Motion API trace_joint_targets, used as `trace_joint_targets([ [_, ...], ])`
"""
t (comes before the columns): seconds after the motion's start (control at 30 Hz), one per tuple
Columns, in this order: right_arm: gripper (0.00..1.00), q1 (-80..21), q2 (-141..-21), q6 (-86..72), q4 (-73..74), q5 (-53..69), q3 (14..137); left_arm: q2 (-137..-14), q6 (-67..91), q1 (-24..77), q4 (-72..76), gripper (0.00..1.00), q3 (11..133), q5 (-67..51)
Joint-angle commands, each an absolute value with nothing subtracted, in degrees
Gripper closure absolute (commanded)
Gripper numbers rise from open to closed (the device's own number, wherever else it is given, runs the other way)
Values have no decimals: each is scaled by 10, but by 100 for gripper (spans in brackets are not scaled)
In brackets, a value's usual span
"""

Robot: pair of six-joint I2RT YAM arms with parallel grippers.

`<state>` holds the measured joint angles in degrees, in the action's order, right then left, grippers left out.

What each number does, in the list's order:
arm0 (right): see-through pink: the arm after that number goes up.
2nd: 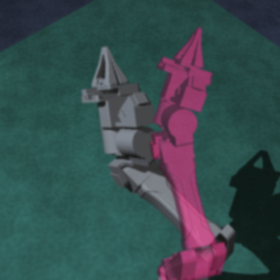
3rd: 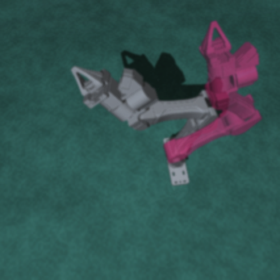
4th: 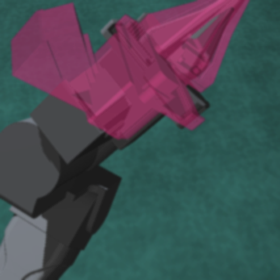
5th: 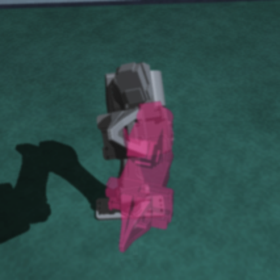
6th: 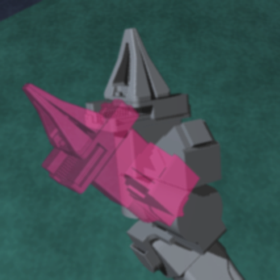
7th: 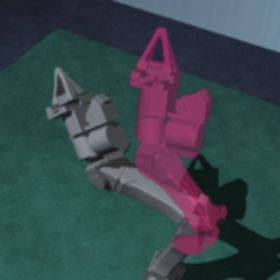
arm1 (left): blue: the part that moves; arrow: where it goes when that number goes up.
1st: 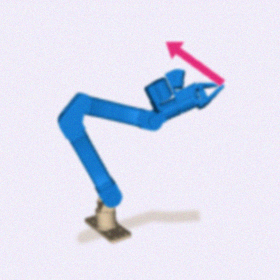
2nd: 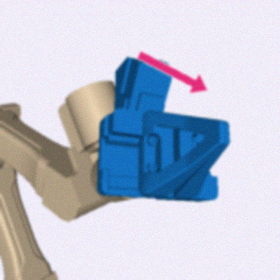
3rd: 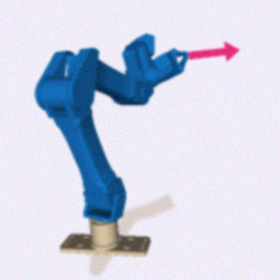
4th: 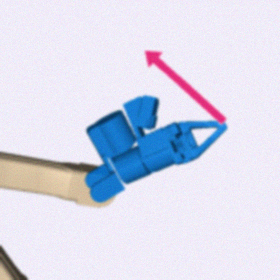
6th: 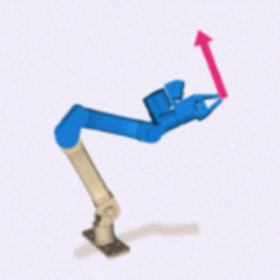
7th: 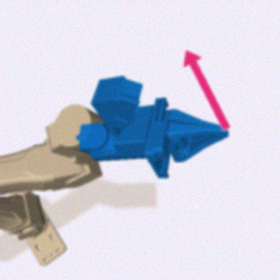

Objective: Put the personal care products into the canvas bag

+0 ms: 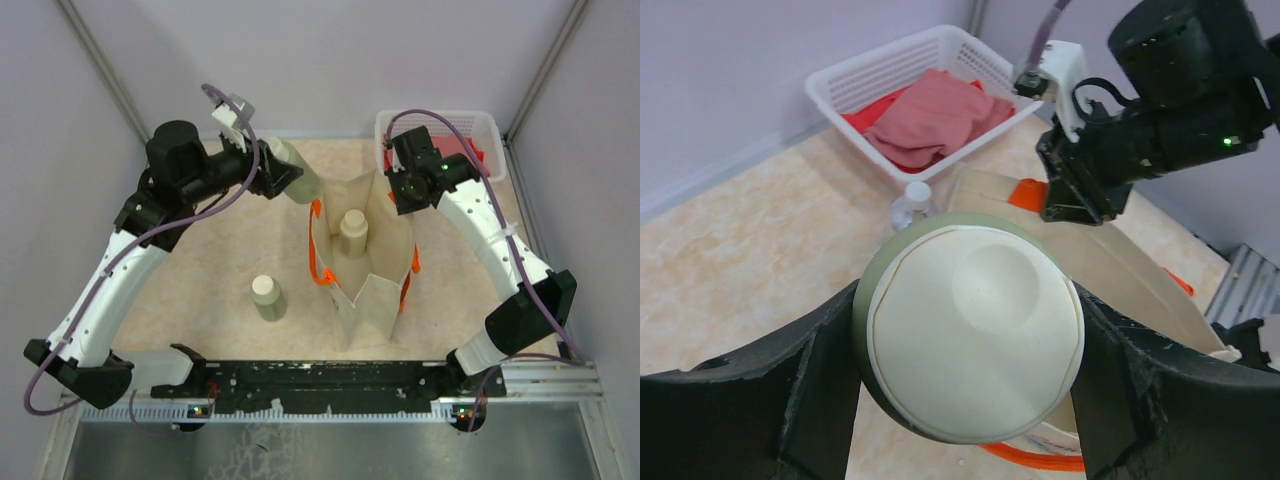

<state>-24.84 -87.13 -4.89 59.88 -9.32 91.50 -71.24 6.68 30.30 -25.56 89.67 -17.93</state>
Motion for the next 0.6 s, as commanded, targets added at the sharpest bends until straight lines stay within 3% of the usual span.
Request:
trace_joint_targets([
  [0.0,78,-243,-871,-40,600,-106,933,-709,104,309,-116,100,871,-270],
  [0.27,78,-243,-875,-44,596,-107,924,-733,109,347,-41,100,801,-306],
  [0.57,78,-243,-878,-48,594,-106,917,-821,43,418,-60,100,812,-252],
])
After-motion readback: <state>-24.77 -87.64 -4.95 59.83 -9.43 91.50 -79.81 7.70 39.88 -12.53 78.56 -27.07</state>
